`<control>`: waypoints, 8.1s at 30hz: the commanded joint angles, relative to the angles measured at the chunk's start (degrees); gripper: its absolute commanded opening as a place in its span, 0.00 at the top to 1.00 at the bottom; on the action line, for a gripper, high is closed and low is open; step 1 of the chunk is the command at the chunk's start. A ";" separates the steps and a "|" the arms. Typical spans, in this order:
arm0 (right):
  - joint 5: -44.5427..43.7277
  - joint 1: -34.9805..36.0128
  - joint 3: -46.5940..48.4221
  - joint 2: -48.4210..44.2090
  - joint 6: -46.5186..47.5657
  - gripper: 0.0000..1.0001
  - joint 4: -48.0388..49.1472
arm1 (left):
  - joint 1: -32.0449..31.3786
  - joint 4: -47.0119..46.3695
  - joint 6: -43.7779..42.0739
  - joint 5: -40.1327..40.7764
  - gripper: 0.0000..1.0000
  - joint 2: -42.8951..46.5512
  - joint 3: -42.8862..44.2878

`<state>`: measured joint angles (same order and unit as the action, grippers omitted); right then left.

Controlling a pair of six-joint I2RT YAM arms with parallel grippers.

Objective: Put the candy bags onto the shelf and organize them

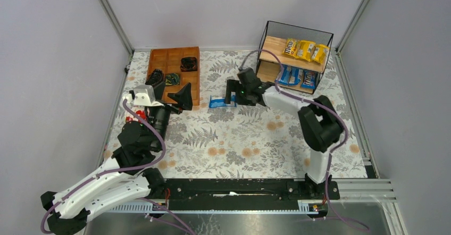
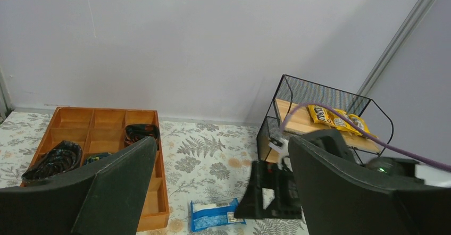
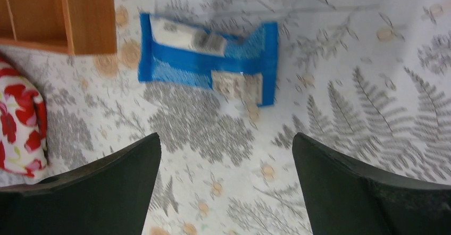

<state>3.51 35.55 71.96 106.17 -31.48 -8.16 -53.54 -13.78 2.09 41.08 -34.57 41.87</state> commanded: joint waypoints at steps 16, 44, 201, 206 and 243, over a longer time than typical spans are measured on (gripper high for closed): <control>-27.28 14.33 50.73 30.95 -2.96 0.46 -29.21 | 0.24 -3.01 -1.21 1.11 0.01 3.00 0.63; -25.41 15.76 40.11 28.67 13.47 0.57 -31.51 | 0.23 -2.74 -0.86 0.40 0.01 1.67 0.71; -47.83 25.05 3.84 3.05 20.89 0.19 -32.96 | 0.52 -1.69 1.23 -0.52 0.01 3.89 0.96; -55.67 26.76 8.43 11.91 15.54 0.19 -36.32 | 0.47 -1.60 1.34 -0.57 0.01 4.24 0.85; -70.65 23.52 -2.47 13.12 39.13 0.69 -16.09 | 0.53 -2.22 0.90 -0.39 0.01 2.46 0.51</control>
<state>-67.59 59.18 70.61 125.08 0.03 -30.13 -53.19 -13.72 3.29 40.91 -31.09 41.87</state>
